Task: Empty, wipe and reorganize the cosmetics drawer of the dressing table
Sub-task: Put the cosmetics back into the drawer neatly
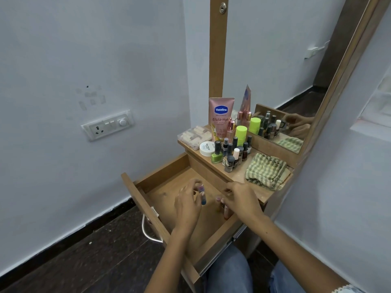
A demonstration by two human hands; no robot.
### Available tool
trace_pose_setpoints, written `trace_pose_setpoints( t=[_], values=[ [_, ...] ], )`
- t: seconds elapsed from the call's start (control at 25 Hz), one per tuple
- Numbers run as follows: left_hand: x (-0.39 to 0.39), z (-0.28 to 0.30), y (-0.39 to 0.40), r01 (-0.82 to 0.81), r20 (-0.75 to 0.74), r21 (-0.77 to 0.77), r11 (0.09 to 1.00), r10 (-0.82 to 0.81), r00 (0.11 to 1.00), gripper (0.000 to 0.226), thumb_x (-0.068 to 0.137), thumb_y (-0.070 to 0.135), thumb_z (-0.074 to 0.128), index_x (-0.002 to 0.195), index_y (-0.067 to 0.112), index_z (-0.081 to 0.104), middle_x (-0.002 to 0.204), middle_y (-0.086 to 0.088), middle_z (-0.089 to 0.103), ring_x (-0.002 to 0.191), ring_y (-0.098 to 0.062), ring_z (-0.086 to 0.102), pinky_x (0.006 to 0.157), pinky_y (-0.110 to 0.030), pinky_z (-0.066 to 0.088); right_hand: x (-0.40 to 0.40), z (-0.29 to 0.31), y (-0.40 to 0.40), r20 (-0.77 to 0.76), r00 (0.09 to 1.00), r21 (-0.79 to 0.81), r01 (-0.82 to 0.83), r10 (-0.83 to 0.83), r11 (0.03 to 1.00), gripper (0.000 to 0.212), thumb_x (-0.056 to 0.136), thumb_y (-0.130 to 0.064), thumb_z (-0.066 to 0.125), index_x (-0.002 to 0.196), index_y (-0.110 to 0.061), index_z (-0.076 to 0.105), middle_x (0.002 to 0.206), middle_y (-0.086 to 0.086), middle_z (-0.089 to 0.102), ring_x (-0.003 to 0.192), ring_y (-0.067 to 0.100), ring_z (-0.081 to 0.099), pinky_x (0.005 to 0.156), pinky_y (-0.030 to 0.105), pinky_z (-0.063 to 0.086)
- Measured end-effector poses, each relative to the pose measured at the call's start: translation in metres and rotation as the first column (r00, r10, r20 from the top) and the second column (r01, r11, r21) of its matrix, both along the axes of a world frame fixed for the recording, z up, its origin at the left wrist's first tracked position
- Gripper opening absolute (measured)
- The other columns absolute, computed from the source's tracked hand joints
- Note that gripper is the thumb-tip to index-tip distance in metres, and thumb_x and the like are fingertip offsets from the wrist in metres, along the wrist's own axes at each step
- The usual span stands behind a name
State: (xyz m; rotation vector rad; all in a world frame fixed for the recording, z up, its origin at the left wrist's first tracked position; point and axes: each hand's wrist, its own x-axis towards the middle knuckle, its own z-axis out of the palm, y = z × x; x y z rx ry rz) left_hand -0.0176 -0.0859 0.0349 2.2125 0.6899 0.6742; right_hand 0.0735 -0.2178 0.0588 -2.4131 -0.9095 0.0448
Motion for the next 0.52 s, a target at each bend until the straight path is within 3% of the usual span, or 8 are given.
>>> trace_pose_setpoints(
  t=[0.08,0.2,0.52],
  values=[
    [0.008,0.0,0.002,0.032,-0.061,0.031,0.999,-0.03,0.998,0.027,0.086,0.014,0.066,0.105,0.028,0.054,0.096,0.007,0.066,0.085,-0.008,0.06,0.073,-0.022,0.051,-0.002,0.002,-0.009,0.011,1.0,0.035,0.028,-0.028,0.999,0.027,0.081,-0.014,0.073,0.108,-0.013,0.069,0.098,0.001,0.071,0.079,0.007,0.065,0.07,0.016,0.052],
    [0.019,-0.003,0.003,0.125,-0.141,0.078,0.989,-0.113,0.984,0.024,0.085,0.01,0.065,0.1,0.027,0.056,0.092,0.007,0.066,0.081,-0.006,0.059,0.072,-0.023,0.053,-0.003,0.001,-0.016,0.025,0.999,0.052,0.032,-0.033,0.998,0.028,0.08,-0.012,0.074,0.107,-0.015,0.071,0.1,-0.001,0.07,0.085,0.007,0.064,0.076,0.022,0.055],
    [0.027,-0.019,0.007,0.283,-0.178,0.065,0.957,-0.268,0.947,0.025,0.082,0.004,0.064,0.096,0.024,0.058,0.091,0.007,0.065,0.086,-0.01,0.061,0.076,-0.032,0.055,-0.003,0.0,-0.016,0.012,1.0,0.075,0.011,-0.012,0.997,0.027,0.082,-0.012,0.073,0.108,-0.015,0.07,0.101,-0.002,0.07,0.084,0.005,0.064,0.076,0.02,0.056]
  ],
)
